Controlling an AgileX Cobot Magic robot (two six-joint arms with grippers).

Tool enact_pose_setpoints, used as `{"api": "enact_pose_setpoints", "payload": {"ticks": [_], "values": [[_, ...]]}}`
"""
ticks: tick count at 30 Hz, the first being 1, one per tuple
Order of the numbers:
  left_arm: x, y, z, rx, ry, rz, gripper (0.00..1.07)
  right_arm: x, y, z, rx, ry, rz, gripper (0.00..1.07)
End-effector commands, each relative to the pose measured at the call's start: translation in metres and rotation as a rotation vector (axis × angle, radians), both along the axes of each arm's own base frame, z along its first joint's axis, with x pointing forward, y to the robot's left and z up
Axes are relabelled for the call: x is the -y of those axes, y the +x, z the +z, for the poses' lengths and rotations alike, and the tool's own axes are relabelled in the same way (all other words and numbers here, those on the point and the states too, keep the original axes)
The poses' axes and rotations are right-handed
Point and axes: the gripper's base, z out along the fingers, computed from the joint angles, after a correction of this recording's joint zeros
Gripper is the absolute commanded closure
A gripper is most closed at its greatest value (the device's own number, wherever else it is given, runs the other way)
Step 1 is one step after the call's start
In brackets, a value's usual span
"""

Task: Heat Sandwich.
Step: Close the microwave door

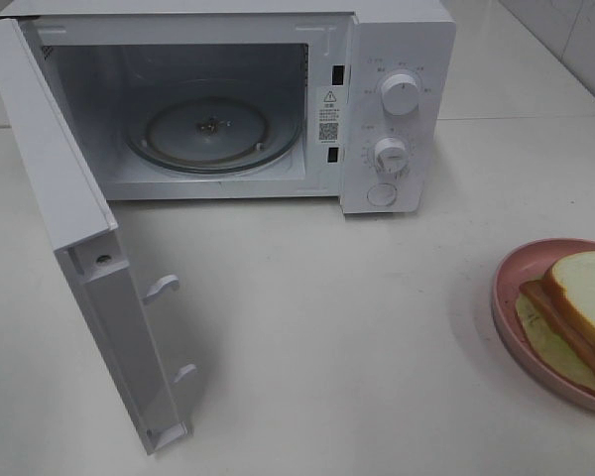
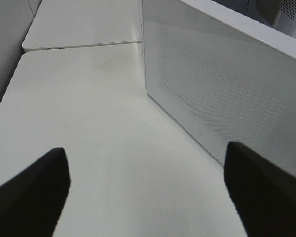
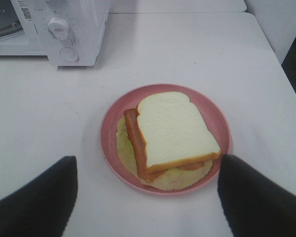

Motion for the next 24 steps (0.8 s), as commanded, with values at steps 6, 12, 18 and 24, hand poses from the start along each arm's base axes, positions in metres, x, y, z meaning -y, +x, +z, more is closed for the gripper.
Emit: {"api": "enact_pose_setpoints", "payload": {"ticks": [6,12,18,24], "values": [[0.0,0.037,0.004,-0.101,-0.006,0.005,0.83,0.0,-0.003,0.001,0.04,-0.002,-0.001,0.32],[0.0,0.071,0.0,-0.149,0.009,0.019,1.07,0.0,-0.003,0.001,0.04,-0.002,-0.001,0.32],[-0.001,0.093,-0.018,-0.091,0.027,0.031,1.07,0.0,-0.003,0.001,0.04,-0.002,-0.001,0.32],[-0.002,0.116,-0.054,0.006,0.023,0.05,1.07,0.0,-0.003,0.001,0.04,-0.002,-0.001,0.32]]}}
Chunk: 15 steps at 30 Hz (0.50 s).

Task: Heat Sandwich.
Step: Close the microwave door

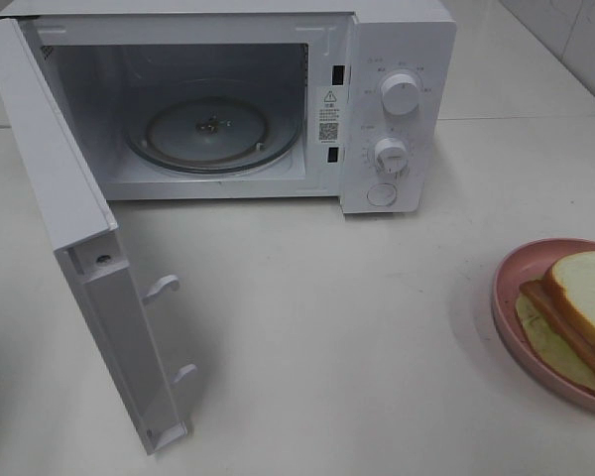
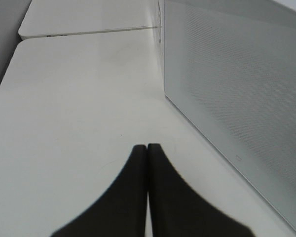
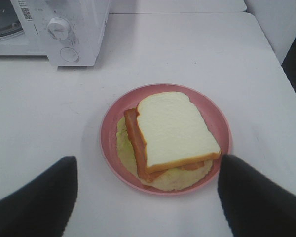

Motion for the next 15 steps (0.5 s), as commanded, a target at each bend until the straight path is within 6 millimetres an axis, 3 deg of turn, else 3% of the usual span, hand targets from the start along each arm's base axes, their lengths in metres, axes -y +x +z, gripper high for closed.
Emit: {"api": "enact_pose_setpoints", "payload": {"ticks": [1,8,15], "values": [[0.0,0.011,-0.014,0.083,-0.007,0.005,1.07,0.0,-0.003,0.001,0.04,-0.002,-0.001,0.32],[0.0,0.028,-0.034,0.151,-0.004,0.018,1.07,0.0,-0.003,0.001,0.04,-0.002,-0.001,0.32],[-0.001,0.058,-0.051,0.213,-0.001,0.033,1.07,0.0,-0.003,0.001,0.04,-0.002,-0.001,0.32]]}}
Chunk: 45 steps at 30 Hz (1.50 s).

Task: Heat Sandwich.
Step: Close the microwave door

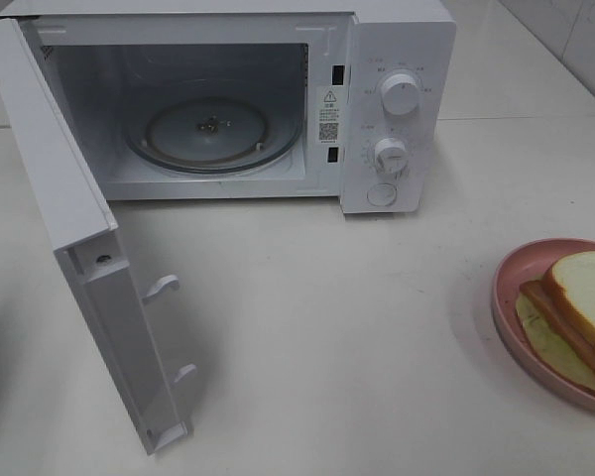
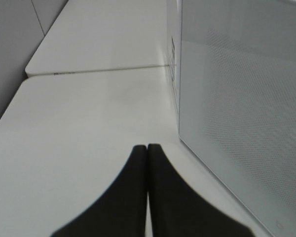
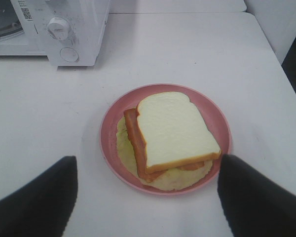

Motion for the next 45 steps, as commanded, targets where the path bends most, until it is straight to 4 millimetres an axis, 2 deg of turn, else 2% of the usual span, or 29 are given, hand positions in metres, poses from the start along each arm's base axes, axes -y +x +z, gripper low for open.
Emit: {"api": "enact_pose_setpoints", "payload": {"ticks": [1,2,8,15,23,29,45], "values": [[0.001,0.014,-0.006,0.045,-0.011,0.005,1.07,0.0,-0.003,0.001,0.04,-0.002,-0.001,0.32],[0.001,0.02,-0.013,0.029,-0.02,0.002,1.07,0.0,-0.003,0.001,0.04,-0.002,-0.001,0.32],[0.006,0.033,-0.024,0.014,-0.057,-0.041,1.07,0.0,-0.003,0.001,0.04,-0.002,-0.001,0.32],[0.022,0.05,-0.028,0.041,-0.081,-0.209,1.07,0.0,-0.003,0.001,0.04,-0.003,0.0,0.32],[0.033,0.06,-0.035,0.062,-0.122,-0.298,1.07,0.0,-0.003,0.001,0.04,-0.003,0.0,0.32],[0.06,0.067,-0.044,0.038,-0.082,-0.409,1.07,0.0,-0.003,0.001,0.04,-0.003,-0.001,0.32],[0.104,0.078,-0.049,0.039,-0.133,-0.413,1.07,0.0,-0.003,0.001,0.04,-0.004,-0.001,0.32]]}}
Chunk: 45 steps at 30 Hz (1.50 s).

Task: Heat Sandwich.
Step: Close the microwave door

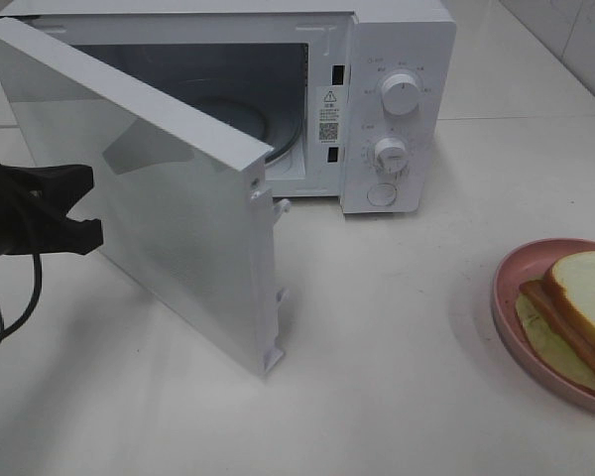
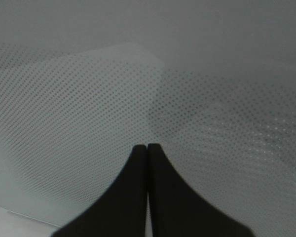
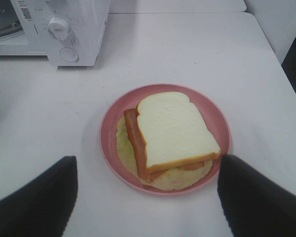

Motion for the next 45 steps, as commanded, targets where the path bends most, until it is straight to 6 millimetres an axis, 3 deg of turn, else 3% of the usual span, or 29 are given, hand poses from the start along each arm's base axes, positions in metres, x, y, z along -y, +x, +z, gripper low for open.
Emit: {"api": "enact_pose_setpoints", "payload": {"ticks": [1,13,30,45], "values": [[0.015,0.008,0.003,0.018,-0.042,0.035,1.07,0.0,-0.003,0.001,0.04,-0.004,-0.001,0.32],[0.057,0.022,0.0,0.036,-0.03,0.056,1.07,0.0,-0.003,0.001,0.04,-0.004,-0.001,0.32],[0.127,0.063,0.007,0.045,-0.019,0.102,1.07,0.0,-0.003,0.001,0.04,-0.003,-0.001,0.32],[0.155,0.1,0.011,0.029,-0.024,0.162,1.07,0.0,-0.003,0.001,0.04,-0.003,-0.001,0.32]]}}
